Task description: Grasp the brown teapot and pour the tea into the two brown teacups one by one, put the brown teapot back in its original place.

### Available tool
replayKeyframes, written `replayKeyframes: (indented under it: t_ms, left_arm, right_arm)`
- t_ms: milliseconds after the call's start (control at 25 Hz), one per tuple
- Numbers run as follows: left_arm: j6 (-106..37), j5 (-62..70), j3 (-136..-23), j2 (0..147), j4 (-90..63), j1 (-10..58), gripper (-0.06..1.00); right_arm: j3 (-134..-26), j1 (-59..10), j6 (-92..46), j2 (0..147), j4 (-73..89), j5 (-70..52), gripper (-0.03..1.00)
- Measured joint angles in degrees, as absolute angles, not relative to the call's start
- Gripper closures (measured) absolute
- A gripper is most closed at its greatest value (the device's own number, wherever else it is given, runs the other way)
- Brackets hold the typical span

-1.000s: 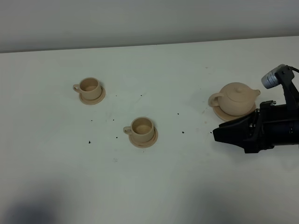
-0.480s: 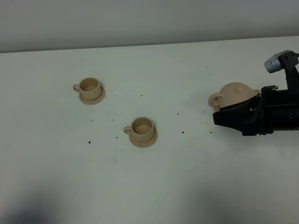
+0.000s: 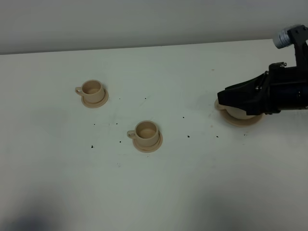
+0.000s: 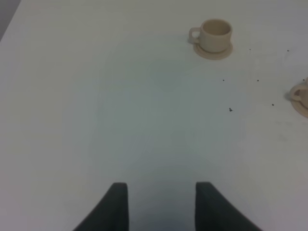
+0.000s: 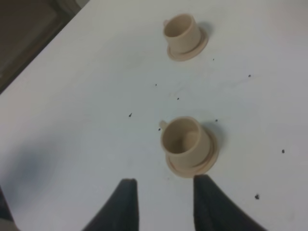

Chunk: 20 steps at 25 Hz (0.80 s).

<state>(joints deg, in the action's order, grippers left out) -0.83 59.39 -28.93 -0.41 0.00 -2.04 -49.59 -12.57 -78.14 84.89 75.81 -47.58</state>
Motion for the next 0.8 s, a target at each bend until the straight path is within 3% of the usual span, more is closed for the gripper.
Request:
replayKeyframes:
  t_ms: [480,800]
  left_arm:
    - [-0.83,59.39,-28.93,-0.41,0.0,-2.04,0.57]
    - [-0.83,59.39,-28.93,-0.41,0.0,-2.04,0.57]
  right_arm:
    - [-72.32,-30.45,-58.11,93.68,42.86,-35.55,0.66]
    - [-90.37,-32.01,-45.42,111.52,19.93,-46.65,0.66]
